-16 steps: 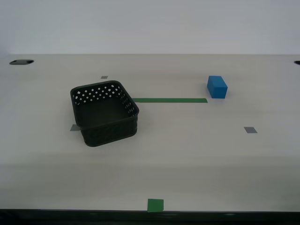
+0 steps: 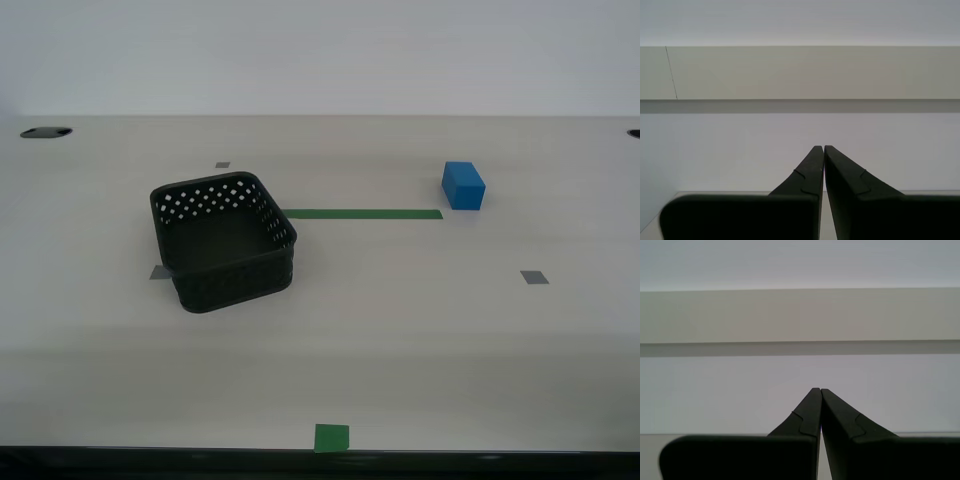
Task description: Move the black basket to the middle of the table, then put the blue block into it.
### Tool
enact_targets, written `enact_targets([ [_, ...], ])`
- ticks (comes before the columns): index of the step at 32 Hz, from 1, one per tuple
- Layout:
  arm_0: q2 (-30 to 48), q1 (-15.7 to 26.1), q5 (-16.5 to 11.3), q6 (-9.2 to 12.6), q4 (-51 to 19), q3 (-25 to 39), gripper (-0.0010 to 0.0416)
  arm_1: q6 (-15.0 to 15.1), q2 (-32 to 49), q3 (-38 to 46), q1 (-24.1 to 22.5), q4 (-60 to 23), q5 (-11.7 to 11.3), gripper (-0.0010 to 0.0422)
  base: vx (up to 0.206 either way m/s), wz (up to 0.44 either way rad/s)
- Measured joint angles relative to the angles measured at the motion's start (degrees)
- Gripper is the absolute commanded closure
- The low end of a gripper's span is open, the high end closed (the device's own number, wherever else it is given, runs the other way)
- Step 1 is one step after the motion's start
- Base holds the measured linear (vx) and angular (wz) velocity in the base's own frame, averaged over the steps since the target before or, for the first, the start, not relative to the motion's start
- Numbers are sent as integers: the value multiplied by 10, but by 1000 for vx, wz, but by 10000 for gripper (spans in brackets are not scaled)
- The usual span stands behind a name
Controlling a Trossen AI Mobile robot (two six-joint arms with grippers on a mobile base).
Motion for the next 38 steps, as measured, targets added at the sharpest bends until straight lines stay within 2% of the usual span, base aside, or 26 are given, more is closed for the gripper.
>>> enact_targets([
  [11, 0, 0, 0, 0, 0, 0, 405, 0, 0, 0, 0, 0, 0, 412, 0, 0],
  [14, 0, 0, 0, 0, 0, 0, 405, -15, 0, 0, 0, -8, 0, 412, 0, 0],
  [15, 0, 0, 0, 0, 0, 0, 405, -34, 0, 0, 0, -18, 0, 412, 0, 0],
  [17, 0, 0, 0, 0, 0, 0, 405, -93, 0, 8, 0, -60, 5, 412, 0, 0],
  [18, 0, 0, 0, 0, 2, 0, 405, -152, 0, 19, 0, -106, 16, 412, 0, 0],
  [19, 0, 0, 0, 0, 3, 0, 405, -186, 0, 24, 0, -134, 24, 412, 0, 0],
  [21, 0, 0, 0, 0, 4, 0, 405, -235, 0, 42, -1, -208, 54, 412, 0, 0],
  [22, 0, 0, 0, 0, 5, 2, 405, -245, 0, 59, -1, -268, 82, 412, 0, 0],
  [23, 0, 0, 0, 0, 5, 3, 405, -245, 0, 64, -1, -285, 92, 412, 0, 0],
  [25, 0, 0, 0, 0, 5, 3, 405, -245, 0, 92, -1, -380, 121, 412, 0, 0],
  [29, 0, 0, 0, 0, 5, 3, 405, -231, 0, 136, -3, -524, 123, 412, 0, 0],
  [33, 0, 0, 0, 0, -3, 3, 405, -206, 0, 165, -4, -607, 123, 412, 0, 0],
  [38, 0, 0, 0, 10, -52, 3, 405, -172, 0, 195, -4, -721, 123, 412, 0, 0],
])
